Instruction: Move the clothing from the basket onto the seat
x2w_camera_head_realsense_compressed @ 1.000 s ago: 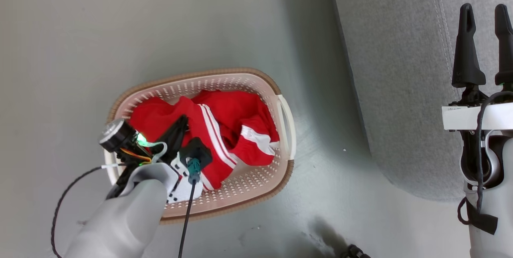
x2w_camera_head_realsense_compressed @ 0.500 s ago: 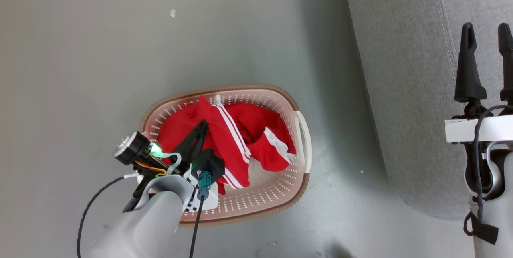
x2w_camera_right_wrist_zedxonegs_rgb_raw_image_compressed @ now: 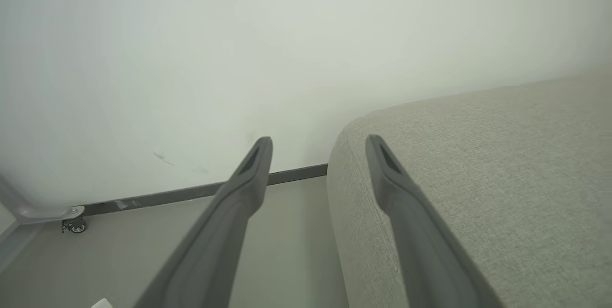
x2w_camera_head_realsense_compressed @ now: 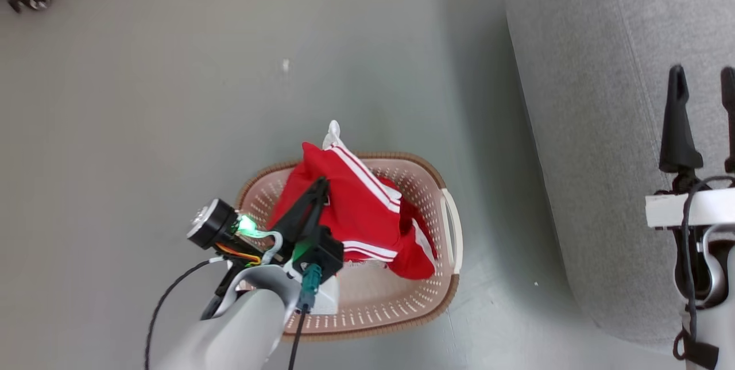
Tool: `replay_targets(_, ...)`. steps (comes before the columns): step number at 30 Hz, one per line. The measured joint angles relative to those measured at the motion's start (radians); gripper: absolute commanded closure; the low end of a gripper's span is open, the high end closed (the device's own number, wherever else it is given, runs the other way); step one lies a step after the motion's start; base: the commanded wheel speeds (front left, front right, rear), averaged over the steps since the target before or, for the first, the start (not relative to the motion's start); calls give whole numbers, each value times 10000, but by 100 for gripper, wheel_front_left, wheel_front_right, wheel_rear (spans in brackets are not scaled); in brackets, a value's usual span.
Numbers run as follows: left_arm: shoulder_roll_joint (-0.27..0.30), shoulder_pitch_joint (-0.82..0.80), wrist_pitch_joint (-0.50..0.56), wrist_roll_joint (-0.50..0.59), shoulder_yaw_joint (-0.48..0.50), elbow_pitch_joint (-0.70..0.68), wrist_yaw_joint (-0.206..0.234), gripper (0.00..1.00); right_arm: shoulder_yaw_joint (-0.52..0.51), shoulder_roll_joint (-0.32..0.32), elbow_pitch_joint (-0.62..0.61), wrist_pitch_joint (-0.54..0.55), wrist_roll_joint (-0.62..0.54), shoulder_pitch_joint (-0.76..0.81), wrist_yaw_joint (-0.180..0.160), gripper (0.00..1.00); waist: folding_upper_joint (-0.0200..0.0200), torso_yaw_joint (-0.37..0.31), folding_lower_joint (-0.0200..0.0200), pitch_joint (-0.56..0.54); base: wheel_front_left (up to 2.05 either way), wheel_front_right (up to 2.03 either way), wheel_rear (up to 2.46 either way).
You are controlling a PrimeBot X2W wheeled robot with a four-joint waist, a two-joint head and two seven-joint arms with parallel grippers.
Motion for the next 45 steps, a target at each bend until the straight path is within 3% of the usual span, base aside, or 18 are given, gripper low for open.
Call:
replay_targets(32, 138, 1561, -12, -771, -548, -2027, -203, 97, -153, 8, 31, 0, -178, 1541, 0, 0, 0, 402, -1, -2140, 0, 0, 0)
replay_targets(35, 247, 1568, -12, -802, -485, -2056, -199, 76, -148, 10, 25, 0, -176, 1611, 0, 0, 0, 328, -1, -2193, 0, 0, 0)
replay_targets(36, 257, 1577, -12, -805, -466, -2065, -198, 64, -146, 10, 19, 0, -176, 1611, 0, 0, 0, 302, -1, -2206, 0, 0, 0)
replay_targets(37, 267, 1590, -13, -809, -441, -2086, -198, 27, -146, 10, 17, 0, -176, 1613, 0, 0, 0, 277, -1, -2217, 0, 0, 0)
replay_targets(38, 280, 1597, -13, -825, -420, -2100, -194, 0, -148, 10, 13, 0, -176, 1617, 0, 0, 0, 251, -1, -2226, 0, 0, 0)
replay_targets(45, 372, 1786, -44, -867, -353, -2180, -184, 0, -151, 10, -77, 0, -173, 1703, 0, 0, 0, 111, -1, -2252, 0, 0, 0)
